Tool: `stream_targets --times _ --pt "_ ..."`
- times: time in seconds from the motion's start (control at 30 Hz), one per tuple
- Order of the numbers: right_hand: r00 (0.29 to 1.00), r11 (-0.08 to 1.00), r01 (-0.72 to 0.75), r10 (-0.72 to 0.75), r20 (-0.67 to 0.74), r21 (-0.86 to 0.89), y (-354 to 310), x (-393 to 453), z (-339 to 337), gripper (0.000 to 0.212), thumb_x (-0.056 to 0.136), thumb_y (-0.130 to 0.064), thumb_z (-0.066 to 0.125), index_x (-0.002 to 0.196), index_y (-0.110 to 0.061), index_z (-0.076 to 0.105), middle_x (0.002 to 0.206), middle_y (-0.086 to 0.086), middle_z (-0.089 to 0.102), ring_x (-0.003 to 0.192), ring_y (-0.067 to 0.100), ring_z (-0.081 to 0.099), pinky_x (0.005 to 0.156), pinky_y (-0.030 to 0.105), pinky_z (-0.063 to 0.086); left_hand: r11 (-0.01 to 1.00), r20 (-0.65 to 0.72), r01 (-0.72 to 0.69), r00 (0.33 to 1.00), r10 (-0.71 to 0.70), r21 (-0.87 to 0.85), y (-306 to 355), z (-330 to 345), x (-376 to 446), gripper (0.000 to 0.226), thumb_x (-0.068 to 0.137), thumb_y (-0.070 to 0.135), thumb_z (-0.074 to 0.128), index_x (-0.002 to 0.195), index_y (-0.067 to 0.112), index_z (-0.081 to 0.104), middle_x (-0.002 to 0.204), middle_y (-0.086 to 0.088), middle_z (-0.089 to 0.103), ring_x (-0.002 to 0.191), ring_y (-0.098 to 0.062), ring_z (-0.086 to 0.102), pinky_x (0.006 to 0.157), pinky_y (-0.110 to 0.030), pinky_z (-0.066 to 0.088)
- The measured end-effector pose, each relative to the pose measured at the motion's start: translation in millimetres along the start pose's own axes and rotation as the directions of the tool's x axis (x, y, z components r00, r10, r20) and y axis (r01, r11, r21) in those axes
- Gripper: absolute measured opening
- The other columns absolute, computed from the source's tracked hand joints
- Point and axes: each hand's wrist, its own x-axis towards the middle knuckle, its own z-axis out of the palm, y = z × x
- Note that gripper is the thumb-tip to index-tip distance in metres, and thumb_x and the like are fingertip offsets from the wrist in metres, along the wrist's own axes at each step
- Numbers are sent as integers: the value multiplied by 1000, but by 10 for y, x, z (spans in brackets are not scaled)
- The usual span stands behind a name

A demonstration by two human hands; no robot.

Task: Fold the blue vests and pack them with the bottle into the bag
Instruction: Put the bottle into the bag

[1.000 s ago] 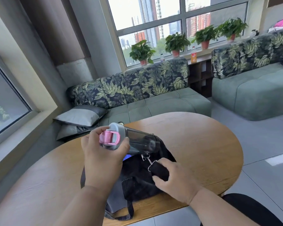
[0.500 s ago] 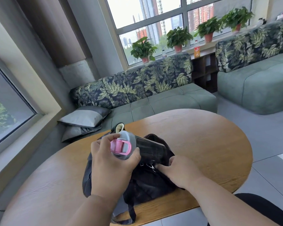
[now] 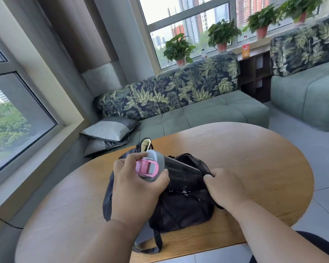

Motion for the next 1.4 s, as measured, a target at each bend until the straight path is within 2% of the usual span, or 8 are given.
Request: stream_targets --times 0.4,0.5,0.6,0.7,0.87,1.0,1.13,1.4 --pt "982 983 175 -170 -87 58 49 -53 -57 22 81 -33 49 68 -15 47 60 0 53 64 26 52 57 40 41 990 186 -15 983 -11 139 205 560 75 55 73 63 81 115 44 51 110 24 37 98 3 45 83 -7 35" --pt "973 964 229 -223 -62 133 36 -93 -57 12 80 -34 58 88 -32 49 90 -14 53 88 16 52 75 39 45 989 214 6 976 -38 149 193 620 50 57 74 65 80 118 44 51 111 24 37 104 -2 49 88 -14 37" --pt "928 935 352 -354 117 39 8 -224 -56 72 82 -41 69 138 -61 29 130 -28 36 122 2 39 105 32 41 994 274 67 958 -88 84 192 521 61 54 77 71 72 121 45 53 116 22 40 105 5 53 87 -14 40" --pt "924 927 375 -372 85 -16 14 -216 47 94 76 -64 72 151 -62 15 140 -27 33 126 3 42 111 34 41 972 295 208 941 -167 -114 136 339 168 61 73 78 53 123 42 58 122 18 44 110 13 50 95 -16 41" --pt "938 937 346 -346 -15 36 18 -139 84 83 66 -72 78 137 -55 37 126 -25 57 116 8 60 96 32 52 942 201 257 932 -301 218 -288 238 449 24 104 12 45 118 10 65 114 -1 58 111 -27 56 79 -20 42" --pt "949 949 310 -306 -78 58 -7 -126 52 77 64 -65 83 127 -47 43 109 -20 67 101 11 68 80 28 51 879 445 234 790 -421 415 -361 330 522 24 97 15 50 73 15 56 87 -4 62 105 -31 67 79 -40 54" --pt "950 953 296 -287 -127 59 14 -111 72 78 64 -59 86 126 -38 44 104 -17 66 101 16 69 77 28 49 888 618 412 650 -442 202 -254 473 455 17 86 27 70 94 15 80 93 -7 80 96 -31 76 91 -51 62" --pt "930 911 357 -326 -167 205 -29 -155 -76 86 68 -41 89 131 -57 33 112 -26 64 103 5 62 85 27 50 960 493 200 826 -273 196 37 512 504 29 97 37 59 83 12 62 76 -6 55 76 -27 57 81 -52 54"
